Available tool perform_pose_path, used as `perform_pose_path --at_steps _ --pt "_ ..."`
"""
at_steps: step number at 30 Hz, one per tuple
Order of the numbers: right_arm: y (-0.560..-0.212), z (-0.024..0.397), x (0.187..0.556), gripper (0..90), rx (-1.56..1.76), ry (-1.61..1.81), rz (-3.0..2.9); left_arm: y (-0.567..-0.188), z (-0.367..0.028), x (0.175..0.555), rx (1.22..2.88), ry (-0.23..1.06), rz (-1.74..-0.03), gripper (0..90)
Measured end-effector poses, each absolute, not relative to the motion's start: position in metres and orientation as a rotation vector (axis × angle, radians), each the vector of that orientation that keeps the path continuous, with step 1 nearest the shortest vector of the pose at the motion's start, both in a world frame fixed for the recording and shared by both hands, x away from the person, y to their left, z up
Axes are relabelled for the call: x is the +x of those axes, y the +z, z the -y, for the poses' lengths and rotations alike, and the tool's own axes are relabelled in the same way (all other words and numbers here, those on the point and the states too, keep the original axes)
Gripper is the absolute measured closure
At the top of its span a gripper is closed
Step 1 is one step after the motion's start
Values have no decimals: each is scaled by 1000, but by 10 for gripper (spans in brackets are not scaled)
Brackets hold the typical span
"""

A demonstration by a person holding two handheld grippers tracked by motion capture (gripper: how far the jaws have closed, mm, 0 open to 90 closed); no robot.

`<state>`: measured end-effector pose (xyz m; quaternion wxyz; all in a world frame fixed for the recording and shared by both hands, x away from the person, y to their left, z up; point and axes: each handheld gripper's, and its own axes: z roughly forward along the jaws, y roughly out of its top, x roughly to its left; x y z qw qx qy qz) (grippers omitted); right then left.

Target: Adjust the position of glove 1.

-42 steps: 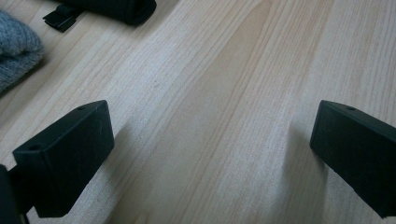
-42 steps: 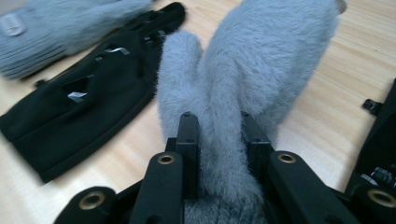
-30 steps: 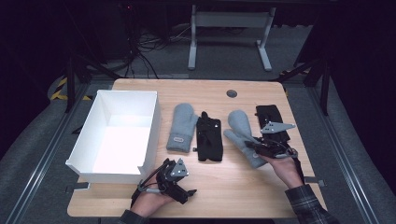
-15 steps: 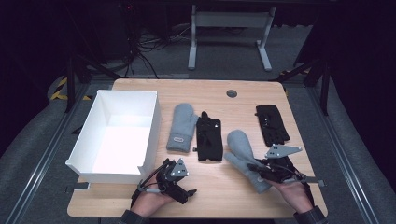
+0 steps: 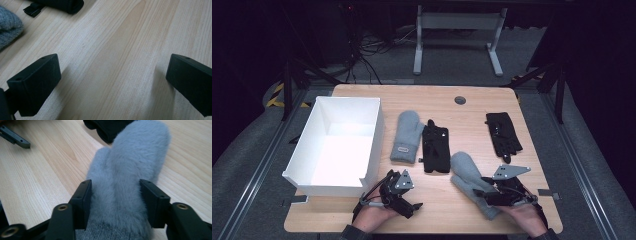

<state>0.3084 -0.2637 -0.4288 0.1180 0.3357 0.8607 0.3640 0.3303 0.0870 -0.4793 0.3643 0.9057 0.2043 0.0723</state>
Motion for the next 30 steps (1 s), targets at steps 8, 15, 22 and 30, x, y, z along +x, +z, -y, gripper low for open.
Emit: perform_pose_path --at_steps 8,15,22,30 --pt "-420 298 301 680 980 1098 -2472 -479 -87 330 2330 186 -527 2" --pt "-428 318 294 900 958 930 -2531 -479 -87 330 2330 187 -527 1" --pt "-438 314 286 900 906 872 -2645 -479 -87 331 2331 186 -526 2" --pt "-441 294 284 900 827 927 -2732 -479 -87 331 2331 186 -527 2"
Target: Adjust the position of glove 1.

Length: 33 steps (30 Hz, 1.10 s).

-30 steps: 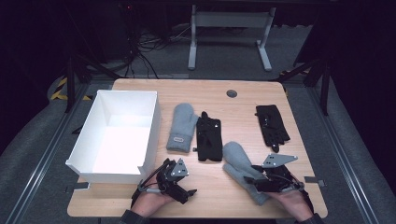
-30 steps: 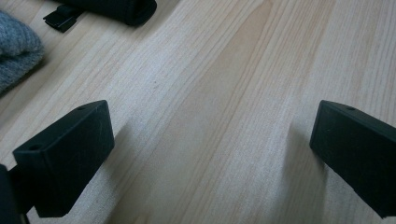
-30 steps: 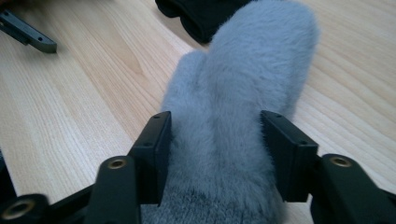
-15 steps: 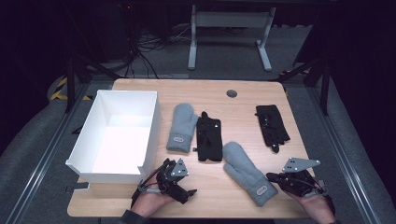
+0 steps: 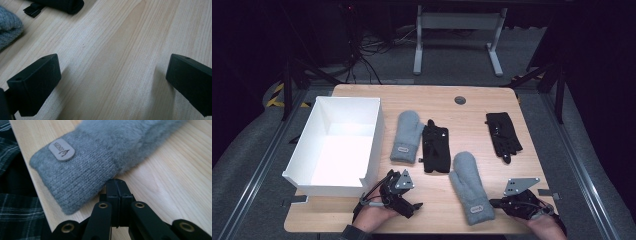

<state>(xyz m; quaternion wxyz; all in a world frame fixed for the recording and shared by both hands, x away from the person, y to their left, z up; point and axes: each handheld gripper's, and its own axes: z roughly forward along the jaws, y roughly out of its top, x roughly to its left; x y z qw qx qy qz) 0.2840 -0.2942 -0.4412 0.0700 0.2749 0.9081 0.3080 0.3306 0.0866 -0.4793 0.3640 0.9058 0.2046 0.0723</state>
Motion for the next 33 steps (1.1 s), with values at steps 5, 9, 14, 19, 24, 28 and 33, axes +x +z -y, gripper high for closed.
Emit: perform_pose_path --at_steps 5,9,14,19,24,28,33 --pt "-442 283 285 900 786 950 -2765 -479 -87 331 2332 183 -527 2" --pt "-441 271 285 900 739 965 -2788 -479 -87 331 2332 183 -526 2" --pt "-442 254 288 900 683 976 -2820 -479 -86 331 2331 183 -530 2" --pt "-444 237 290 900 626 981 -2846 -479 -86 331 2332 183 -529 2" --pt "-445 224 293 900 588 994 -2864 -479 -86 331 2330 181 -531 2" --pt "-446 214 296 900 563 1009 -2875 -479 -86 331 2333 182 -528 2" --pt "-447 202 299 900 516 1003 -2884 -479 -86 331 2333 182 -528 2"
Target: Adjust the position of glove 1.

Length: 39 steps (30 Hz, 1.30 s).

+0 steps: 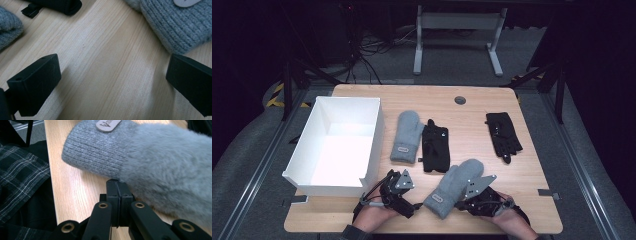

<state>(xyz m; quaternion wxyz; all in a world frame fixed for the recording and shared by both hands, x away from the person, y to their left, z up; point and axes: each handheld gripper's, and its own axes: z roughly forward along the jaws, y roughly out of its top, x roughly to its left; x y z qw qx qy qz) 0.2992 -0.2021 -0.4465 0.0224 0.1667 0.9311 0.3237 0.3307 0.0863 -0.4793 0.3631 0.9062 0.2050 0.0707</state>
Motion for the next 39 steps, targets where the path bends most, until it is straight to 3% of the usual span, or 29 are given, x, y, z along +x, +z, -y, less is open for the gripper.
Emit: perform_pose_path --at_steps 17,26,39 --pt "-449 182 311 900 493 1009 -2886 -479 -86 331 2332 181 -528 2" --pt "-445 220 307 808 623 1038 -2817 -479 -86 331 2332 184 -528 2" --pt "-454 309 318 388 892 1103 -2595 -479 -85 331 2331 186 -535 2"
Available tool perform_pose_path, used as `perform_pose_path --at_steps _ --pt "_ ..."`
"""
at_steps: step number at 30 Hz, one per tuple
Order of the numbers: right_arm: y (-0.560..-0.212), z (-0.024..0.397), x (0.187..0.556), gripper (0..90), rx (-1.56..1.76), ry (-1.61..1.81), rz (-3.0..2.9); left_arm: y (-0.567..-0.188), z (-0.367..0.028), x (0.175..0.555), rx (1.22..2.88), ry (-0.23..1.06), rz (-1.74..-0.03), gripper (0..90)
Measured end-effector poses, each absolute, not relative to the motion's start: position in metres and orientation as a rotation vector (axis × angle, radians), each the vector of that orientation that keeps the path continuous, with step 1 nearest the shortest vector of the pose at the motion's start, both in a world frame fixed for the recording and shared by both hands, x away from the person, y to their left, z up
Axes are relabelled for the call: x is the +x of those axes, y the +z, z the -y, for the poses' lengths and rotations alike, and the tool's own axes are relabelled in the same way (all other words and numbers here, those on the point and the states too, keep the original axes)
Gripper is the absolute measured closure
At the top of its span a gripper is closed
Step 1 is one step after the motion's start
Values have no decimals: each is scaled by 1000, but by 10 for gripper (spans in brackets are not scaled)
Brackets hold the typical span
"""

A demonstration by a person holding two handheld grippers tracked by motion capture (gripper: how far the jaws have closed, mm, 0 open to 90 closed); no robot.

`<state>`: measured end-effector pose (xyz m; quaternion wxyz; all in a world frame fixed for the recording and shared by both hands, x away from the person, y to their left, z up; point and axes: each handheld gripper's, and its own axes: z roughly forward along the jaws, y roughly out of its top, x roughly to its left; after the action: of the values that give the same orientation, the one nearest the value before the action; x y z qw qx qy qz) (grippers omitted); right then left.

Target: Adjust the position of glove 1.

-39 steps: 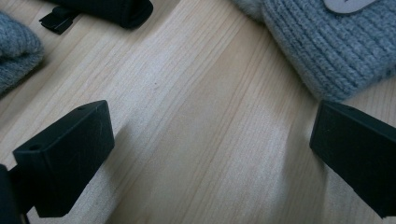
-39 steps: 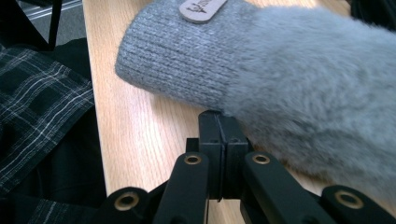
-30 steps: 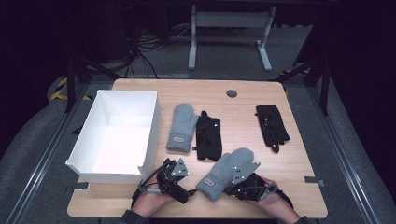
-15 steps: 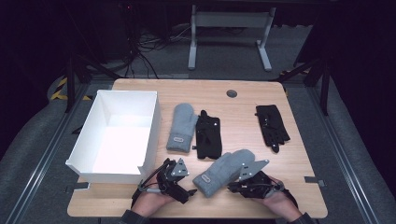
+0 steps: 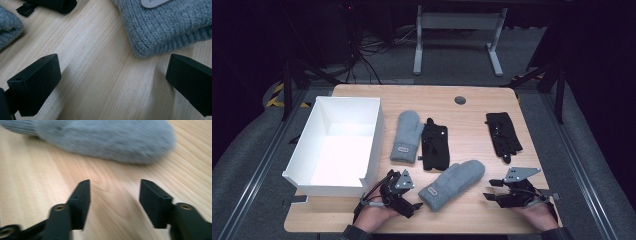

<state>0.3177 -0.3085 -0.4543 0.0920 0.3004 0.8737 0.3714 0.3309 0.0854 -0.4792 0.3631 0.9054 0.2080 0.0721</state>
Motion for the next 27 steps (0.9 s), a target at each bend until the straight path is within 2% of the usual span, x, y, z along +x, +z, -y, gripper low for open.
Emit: perform_pose_path --at_steps 4,10,17,27 --pt "-461 322 321 259 940 1096 -2533 -479 -83 331 2328 195 -555 0" --pt "-467 325 323 167 939 1069 -2485 -473 -81 330 2329 168 -574 0" --pt "-470 324 321 149 903 1059 -2475 -453 -84 324 2263 158 -584 1" --pt "-470 324 321 148 902 1060 -2475 -436 -75 341 2209 184 -751 23"
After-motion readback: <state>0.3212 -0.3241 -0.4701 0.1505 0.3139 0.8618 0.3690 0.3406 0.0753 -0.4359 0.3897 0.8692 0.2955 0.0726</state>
